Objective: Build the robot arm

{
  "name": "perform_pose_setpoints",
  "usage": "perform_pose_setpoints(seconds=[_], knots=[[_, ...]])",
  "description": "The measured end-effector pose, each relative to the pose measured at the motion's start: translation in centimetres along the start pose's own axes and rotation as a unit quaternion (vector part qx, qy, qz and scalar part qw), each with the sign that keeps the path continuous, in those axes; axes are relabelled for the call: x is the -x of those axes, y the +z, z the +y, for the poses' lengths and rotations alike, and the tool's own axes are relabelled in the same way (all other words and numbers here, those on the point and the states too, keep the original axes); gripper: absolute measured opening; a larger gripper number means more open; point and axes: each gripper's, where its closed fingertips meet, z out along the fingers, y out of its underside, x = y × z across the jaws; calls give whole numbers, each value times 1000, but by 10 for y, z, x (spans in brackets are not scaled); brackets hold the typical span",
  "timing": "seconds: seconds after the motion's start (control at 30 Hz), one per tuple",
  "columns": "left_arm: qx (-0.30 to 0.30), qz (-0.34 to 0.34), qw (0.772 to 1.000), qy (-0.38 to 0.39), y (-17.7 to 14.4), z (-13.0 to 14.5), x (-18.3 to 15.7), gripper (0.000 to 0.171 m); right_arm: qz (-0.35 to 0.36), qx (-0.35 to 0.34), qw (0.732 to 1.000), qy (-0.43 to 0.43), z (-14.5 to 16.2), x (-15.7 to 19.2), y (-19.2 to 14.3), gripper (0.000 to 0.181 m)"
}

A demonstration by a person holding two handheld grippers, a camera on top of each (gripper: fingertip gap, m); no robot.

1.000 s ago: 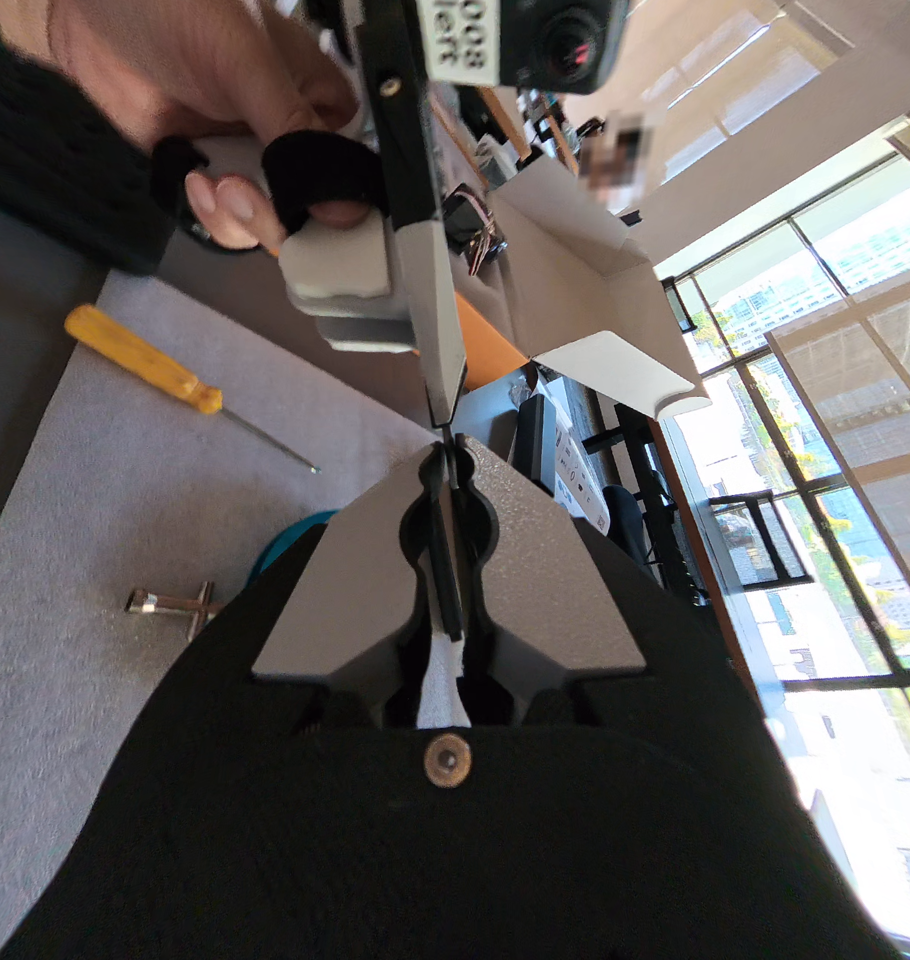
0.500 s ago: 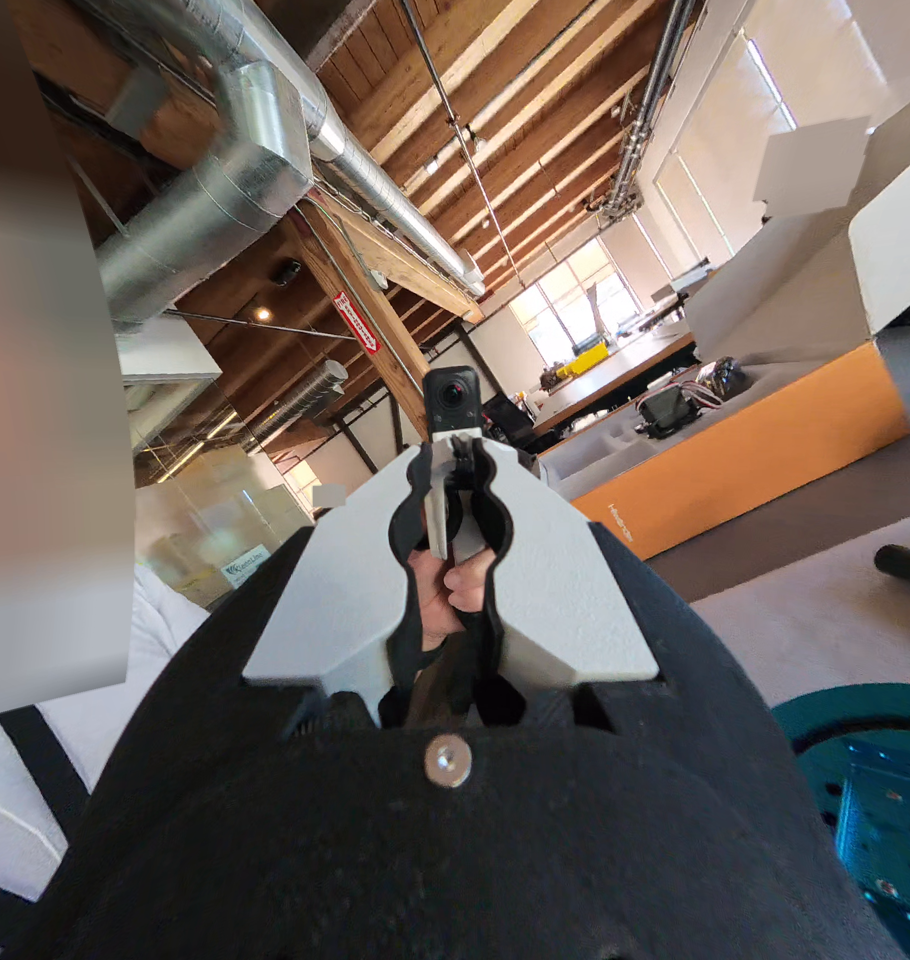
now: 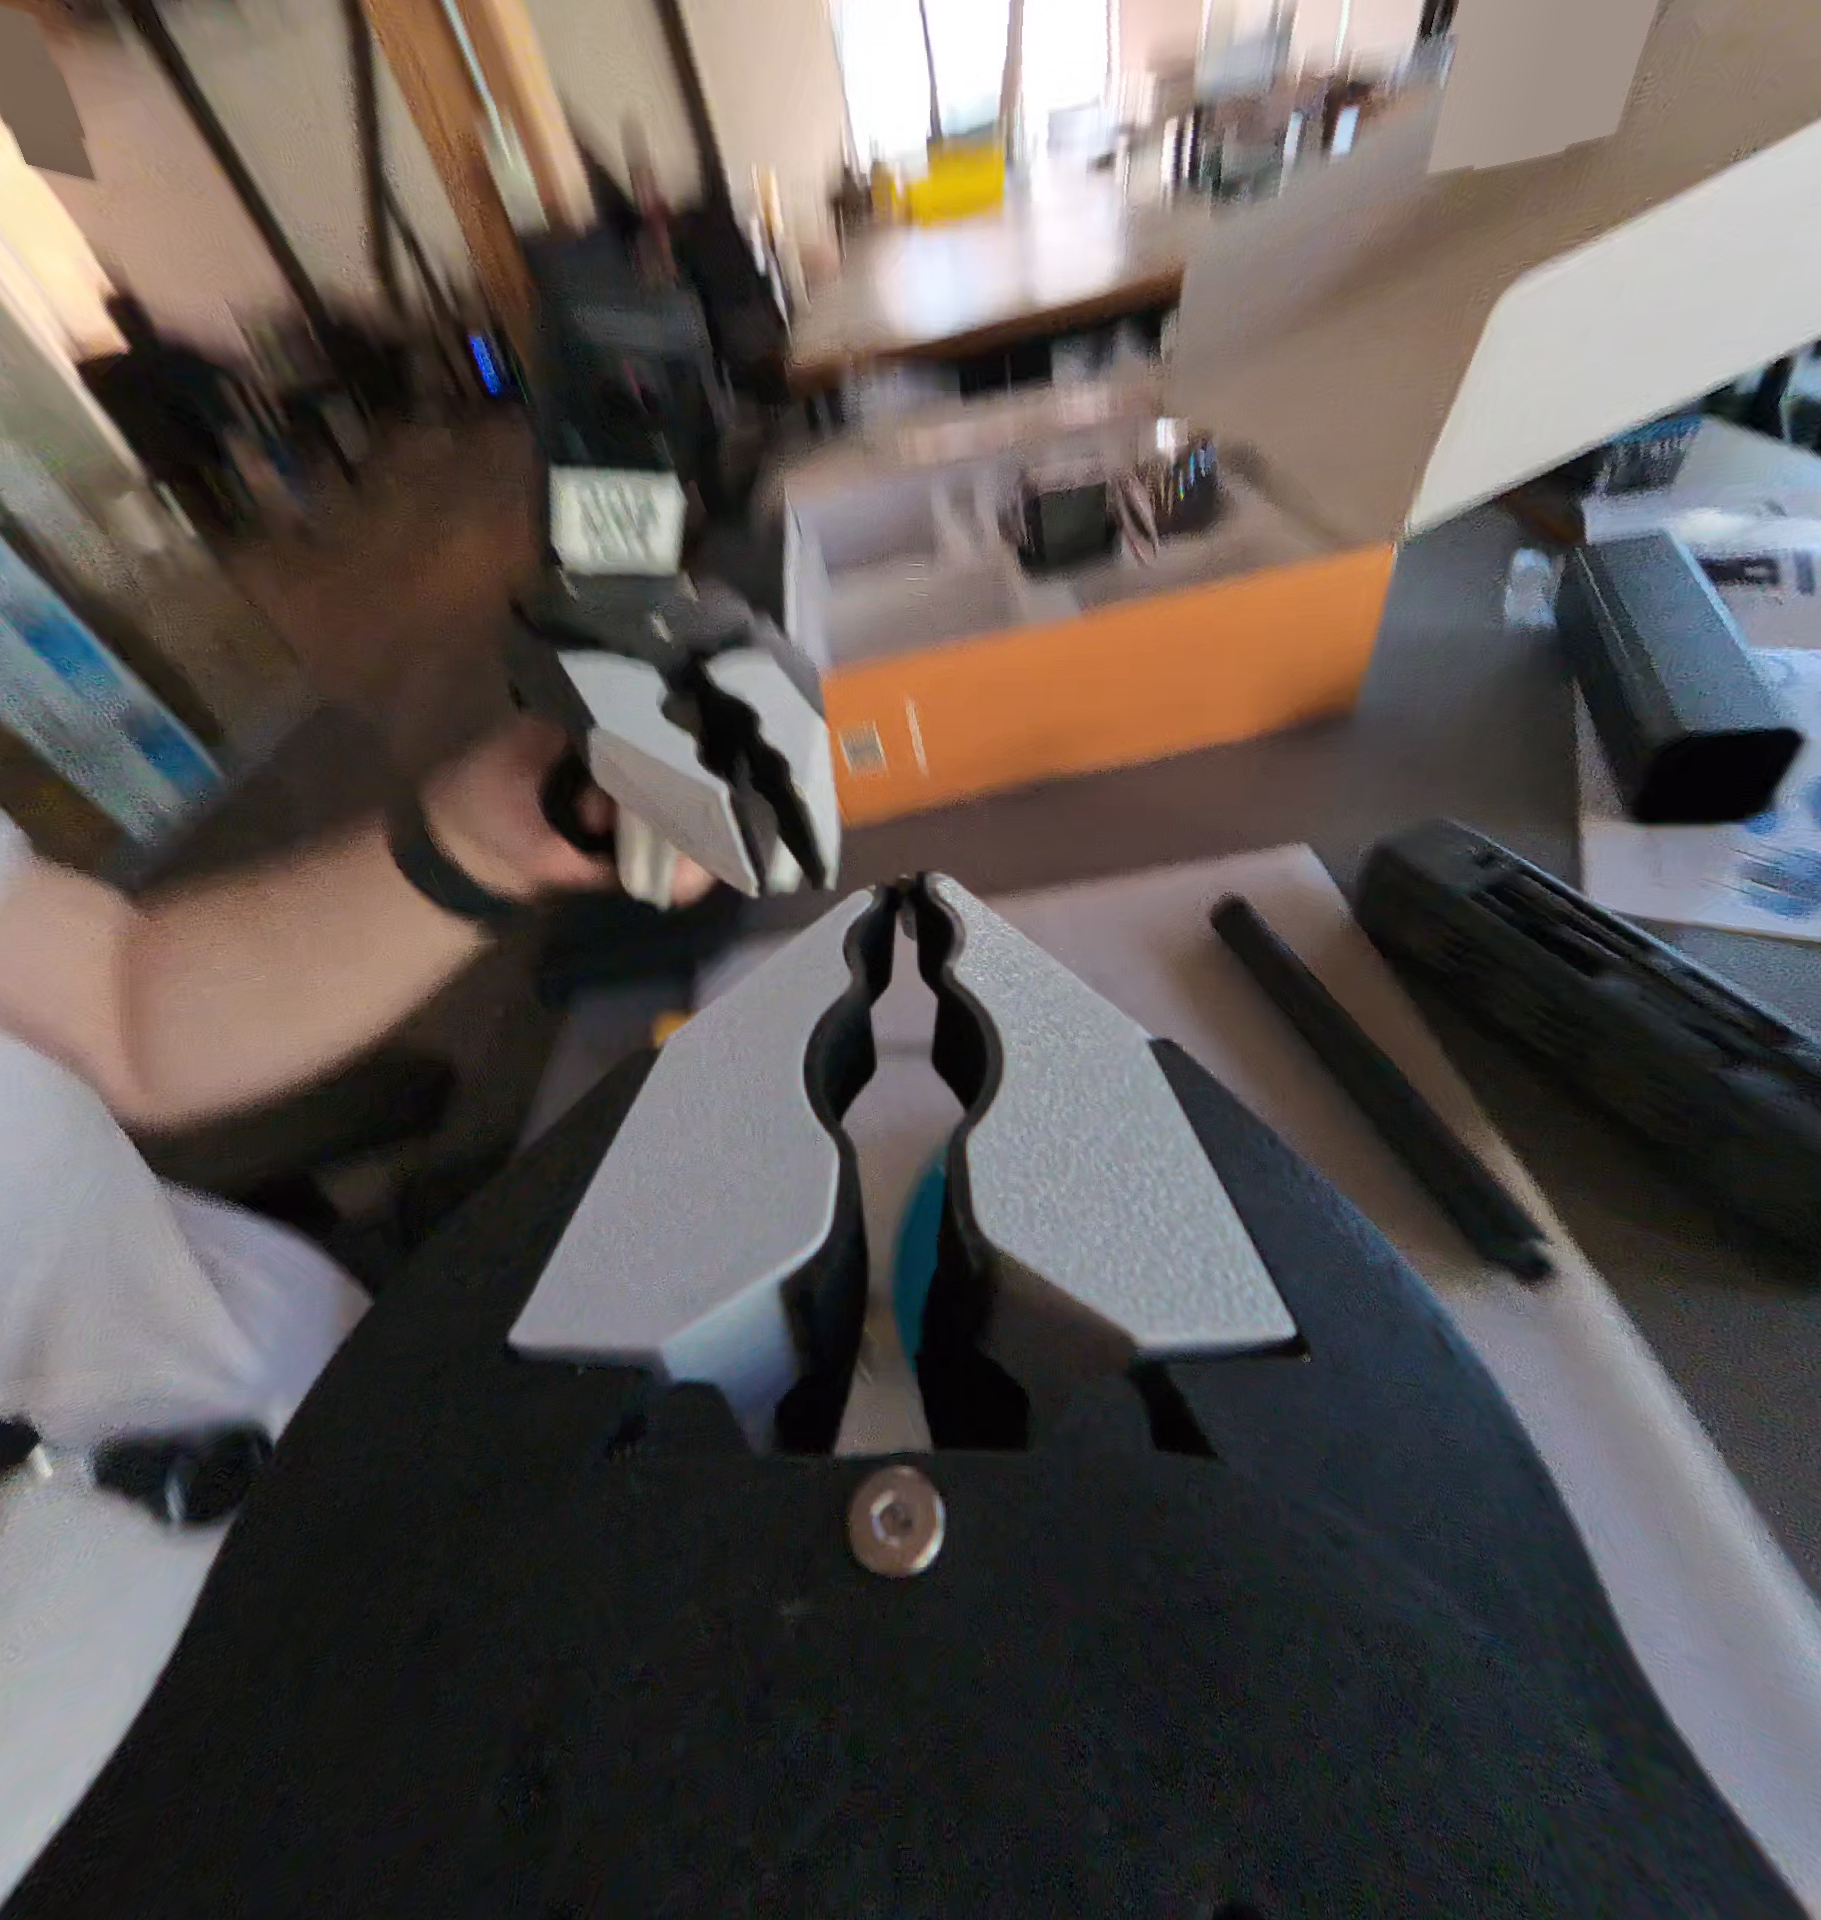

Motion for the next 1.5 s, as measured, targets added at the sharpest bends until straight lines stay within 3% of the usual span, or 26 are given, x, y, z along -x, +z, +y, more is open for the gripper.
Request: perform_pose_setpoints(seconds=[0.1,0.2,0.3,0.53,1.1,1.3,1.5], knots=[[103,-69,991,51,-3,41,15,15,-20,147,988,-41,24,0,2,3],[127,-80,987,59,3,58,14,11,-17,238,967,-92,47,-5,10,3],[142,-68,987,36,8,70,13,10,-30,283,953,-104,65,-3,18,4],[150,-62,986,26,10,76,13,9,-42,288,953,-84,81,-6,25,3],[140,-56,989,11,9,74,14,7,-44,288,953,-83,86,-7,26,3],[149,-84,985,24,14,74,25,17,-68,310,939,-129,87,-4,26,3],[198,-116,970,76,23,79,40,17,-87,317,923,-200,87,-5,27,4]])
